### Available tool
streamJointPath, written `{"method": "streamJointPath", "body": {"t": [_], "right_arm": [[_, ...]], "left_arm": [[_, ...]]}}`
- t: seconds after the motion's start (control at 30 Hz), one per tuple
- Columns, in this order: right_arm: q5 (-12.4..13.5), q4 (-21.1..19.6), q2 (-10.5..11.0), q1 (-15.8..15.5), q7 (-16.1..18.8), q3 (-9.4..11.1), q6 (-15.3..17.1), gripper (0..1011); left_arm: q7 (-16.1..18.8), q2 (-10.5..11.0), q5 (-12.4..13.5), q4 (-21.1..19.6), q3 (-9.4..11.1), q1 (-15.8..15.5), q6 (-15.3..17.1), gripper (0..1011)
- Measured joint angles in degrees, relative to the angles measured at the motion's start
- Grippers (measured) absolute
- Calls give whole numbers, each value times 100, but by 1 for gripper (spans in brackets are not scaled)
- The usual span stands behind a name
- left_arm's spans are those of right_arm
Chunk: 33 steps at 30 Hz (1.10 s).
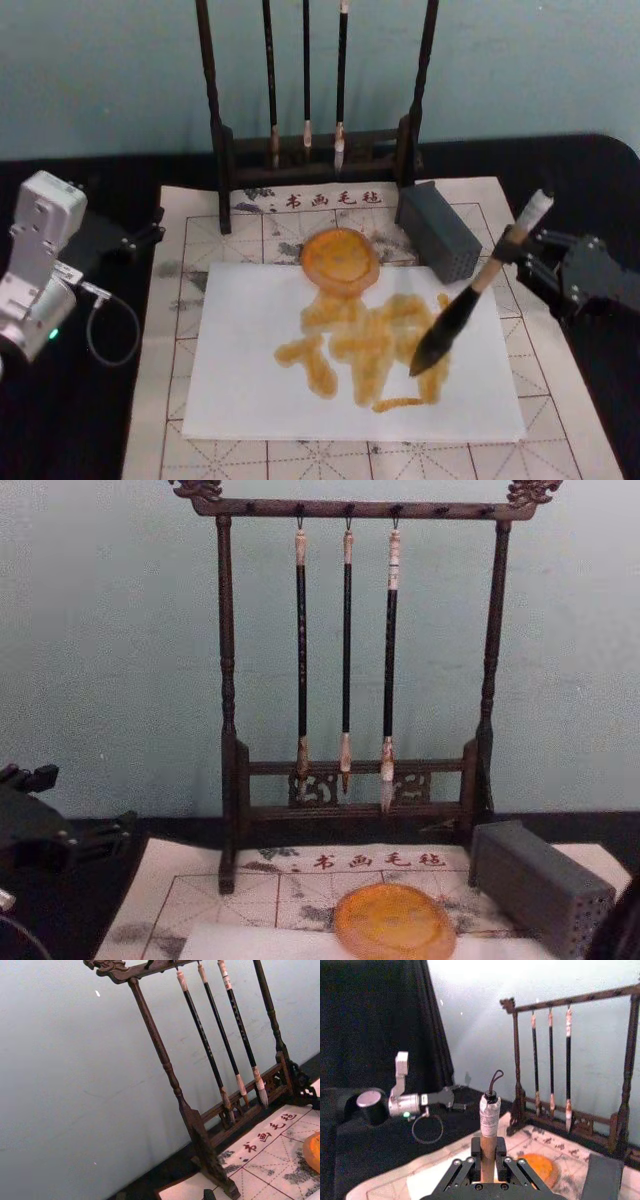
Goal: Pick up the brush from the inkstone, write on the paper, then place the brush back to its original position.
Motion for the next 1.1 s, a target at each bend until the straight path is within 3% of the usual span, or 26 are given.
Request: {"method": "streamJointPath", "body": {"t": [0.17,0.4,0.63,0.83,1.1], "right_arm": [[132,135,-169,233,3,-39,70,192],[639,496,-602,757,-161,-155,426,192],[1160,1016,-1127,1384,-689,-349,856,192],[1449,1435,-1404,1775,-985,-480,1130,192],[2026,2135,-1811,2246,-1415,-566,1566,192]], "left_arm": [[0,0,0,0,0,0,0,1001],[0,0,0,0,0,0,0,1001],[0,0,0,0,0,0,0,1001],[0,0,0,0,0,0,0,1001],[0,0,0,0,0,0,0,1001]]}}
